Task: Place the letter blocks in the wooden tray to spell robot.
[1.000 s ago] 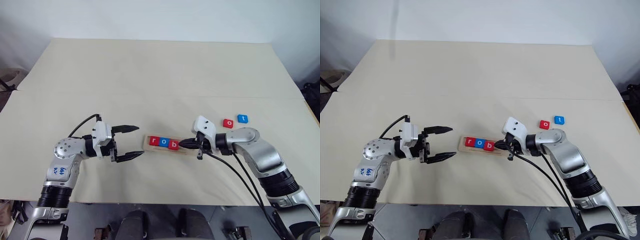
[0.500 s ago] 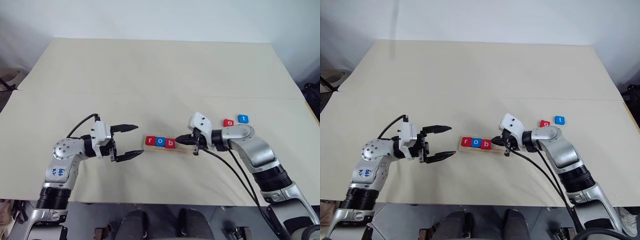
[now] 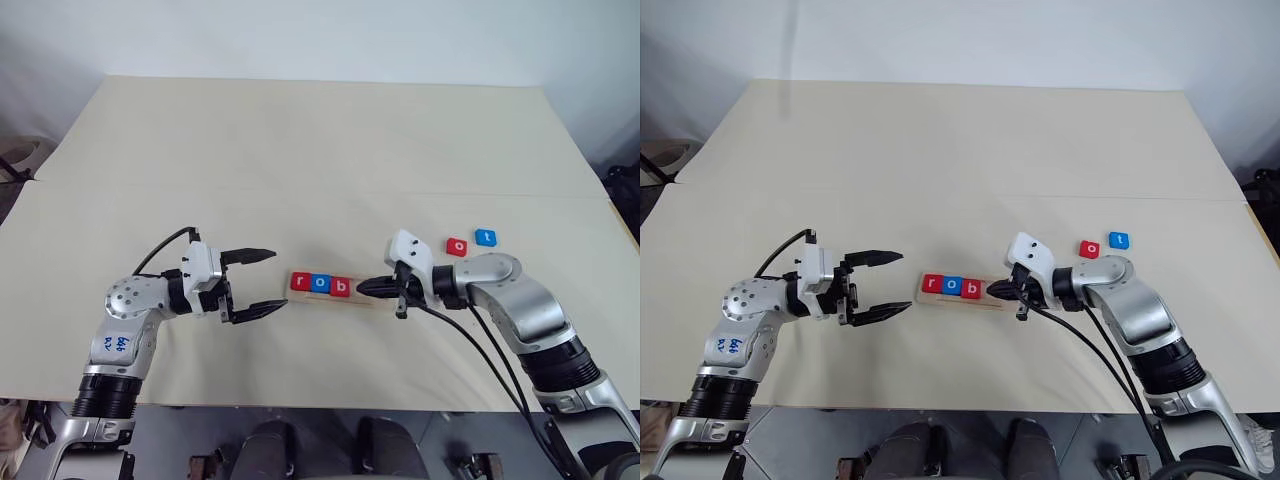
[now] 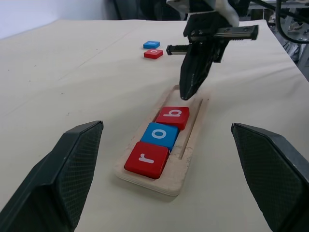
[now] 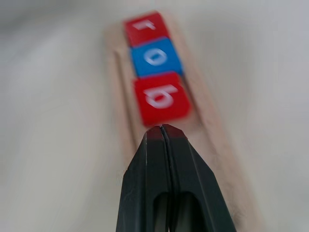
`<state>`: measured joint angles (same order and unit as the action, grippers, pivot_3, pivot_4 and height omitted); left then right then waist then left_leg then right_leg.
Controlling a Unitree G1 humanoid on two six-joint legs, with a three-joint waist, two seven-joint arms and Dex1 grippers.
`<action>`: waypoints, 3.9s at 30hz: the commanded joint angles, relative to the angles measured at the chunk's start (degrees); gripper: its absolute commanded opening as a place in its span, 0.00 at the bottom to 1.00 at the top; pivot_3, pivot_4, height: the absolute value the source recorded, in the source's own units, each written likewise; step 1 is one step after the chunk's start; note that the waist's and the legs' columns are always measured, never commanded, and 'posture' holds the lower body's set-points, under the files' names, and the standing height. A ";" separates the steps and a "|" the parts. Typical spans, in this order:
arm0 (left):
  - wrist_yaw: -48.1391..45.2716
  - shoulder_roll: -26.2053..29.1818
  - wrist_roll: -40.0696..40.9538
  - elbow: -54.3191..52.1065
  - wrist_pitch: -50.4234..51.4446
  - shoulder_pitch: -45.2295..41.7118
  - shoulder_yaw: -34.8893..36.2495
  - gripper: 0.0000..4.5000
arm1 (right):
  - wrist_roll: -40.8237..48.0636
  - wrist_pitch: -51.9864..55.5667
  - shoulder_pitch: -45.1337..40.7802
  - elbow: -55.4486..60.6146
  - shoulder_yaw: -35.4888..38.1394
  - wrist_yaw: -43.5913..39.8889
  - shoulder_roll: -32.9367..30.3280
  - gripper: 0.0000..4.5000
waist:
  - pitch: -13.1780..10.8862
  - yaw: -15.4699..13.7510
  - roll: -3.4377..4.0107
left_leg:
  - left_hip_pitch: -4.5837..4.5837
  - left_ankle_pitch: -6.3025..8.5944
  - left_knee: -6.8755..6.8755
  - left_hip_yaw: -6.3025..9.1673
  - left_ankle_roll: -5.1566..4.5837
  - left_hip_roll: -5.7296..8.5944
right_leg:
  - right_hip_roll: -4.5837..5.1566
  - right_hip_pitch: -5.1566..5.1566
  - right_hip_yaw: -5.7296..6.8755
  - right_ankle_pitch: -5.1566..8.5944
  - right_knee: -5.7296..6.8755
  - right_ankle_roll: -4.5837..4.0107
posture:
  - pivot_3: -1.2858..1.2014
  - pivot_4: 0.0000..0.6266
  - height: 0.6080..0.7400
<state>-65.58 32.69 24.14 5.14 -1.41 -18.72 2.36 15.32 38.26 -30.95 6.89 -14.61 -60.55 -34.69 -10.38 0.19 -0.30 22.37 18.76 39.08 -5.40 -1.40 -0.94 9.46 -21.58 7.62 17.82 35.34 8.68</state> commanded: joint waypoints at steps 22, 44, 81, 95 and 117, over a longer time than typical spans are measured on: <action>1.57 1.10 0.82 -3.21 0.20 1.12 2.22 1.00 | 0.29 -0.50 -1.35 -0.03 -1.35 2.03 4.10 0.00 | 0.00 0.03 0.00 | 0.00 0.00 0.00 0.00 0.00 0.00 | 0.00 -0.01 0.00 0.00 0.01 0.00 | 0.52 0.24 1.00; -1.05 2.79 2.73 -3.23 2.13 2.49 3.33 1.00 | 12.69 -14.92 16.15 8.58 17.71 -5.49 -2.26 0.00 | 0.00 -0.21 0.00 | 0.00 0.01 -0.08 -0.01 0.00 0.02 | 0.00 0.00 0.00 0.00 -0.07 0.00 | 0.52 0.24 1.00; 0.84 2.74 0.50 -1.91 2.39 0.81 3.20 1.00 | 16.07 -28.85 38.26 4.61 44.35 6.15 -5.89 0.99 | 0.00 -0.99 0.00 | -0.10 0.02 -0.06 -0.04 -0.03 0.01 | 0.01 0.09 -0.06 0.00 -0.04 0.00 | 0.52 0.24 1.00; -6.76 -3.43 -0.07 9.68 0.12 -10.13 -2.29 1.00 | 17.76 -31.68 61.87 19.69 58.24 14.03 6.11 0.99 | 0.03 -1.16 0.00 | -0.15 0.02 -0.06 -0.12 -0.04 0.04 | 0.00 0.11 -0.16 0.00 -0.04 0.01 | 0.52 0.24 1.00; 0.15 -1.43 1.00 -0.86 2.99 -2.17 1.93 1.00 | 14.70 3.61 20.81 5.50 36.43 37.37 -4.28 0.99 | 0.06 -1.08 0.04 | -0.08 0.02 0.02 0.00 -0.04 0.02 | 0.03 0.08 -0.09 0.01 0.06 -0.02 | 0.52 0.24 1.00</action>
<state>-66.08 30.42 24.07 6.91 1.21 -21.32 2.69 30.24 41.08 -9.69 12.33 21.69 -23.86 -39.04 -10.32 -0.89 -0.25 22.30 18.77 39.09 -5.39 -1.43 -0.92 9.48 -21.51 7.55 17.83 35.40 8.66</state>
